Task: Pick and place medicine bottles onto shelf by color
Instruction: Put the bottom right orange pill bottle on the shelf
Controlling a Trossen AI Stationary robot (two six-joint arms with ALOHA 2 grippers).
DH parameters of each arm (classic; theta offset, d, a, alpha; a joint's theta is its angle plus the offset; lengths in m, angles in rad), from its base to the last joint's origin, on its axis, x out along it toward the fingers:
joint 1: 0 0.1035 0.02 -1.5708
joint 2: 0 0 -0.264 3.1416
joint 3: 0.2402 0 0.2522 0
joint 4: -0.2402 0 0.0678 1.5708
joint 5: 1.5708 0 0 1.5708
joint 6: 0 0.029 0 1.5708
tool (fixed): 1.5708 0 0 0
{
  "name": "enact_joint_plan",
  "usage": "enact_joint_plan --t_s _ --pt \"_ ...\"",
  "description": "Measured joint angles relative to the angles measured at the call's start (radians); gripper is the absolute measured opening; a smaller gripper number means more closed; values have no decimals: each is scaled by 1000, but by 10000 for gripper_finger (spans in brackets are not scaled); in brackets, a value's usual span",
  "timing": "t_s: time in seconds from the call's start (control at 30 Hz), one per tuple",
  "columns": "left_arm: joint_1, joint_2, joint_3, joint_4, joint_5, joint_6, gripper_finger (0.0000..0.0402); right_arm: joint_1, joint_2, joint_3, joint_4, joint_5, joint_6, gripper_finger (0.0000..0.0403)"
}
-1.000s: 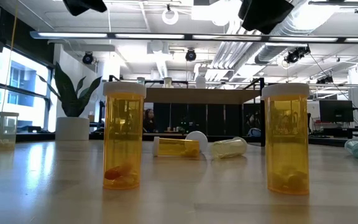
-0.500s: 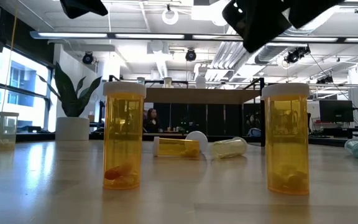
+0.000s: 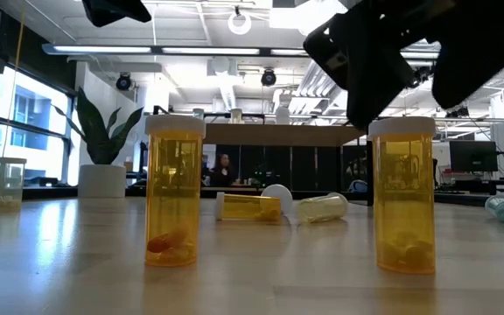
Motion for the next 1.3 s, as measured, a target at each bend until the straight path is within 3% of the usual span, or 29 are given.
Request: enact_joint_plan --t_s 0.57,0.97,1.3 --pt "-1 0 0 0 -6 -15 230 2 43 0 26 -23 9 185" --pt "-1 0 0 0 -11 -15 230 2 43 0 28 -19 87 111" --pt "0 0 0 0 -27 -15 230 -6 43 0 27 -19 209 108"
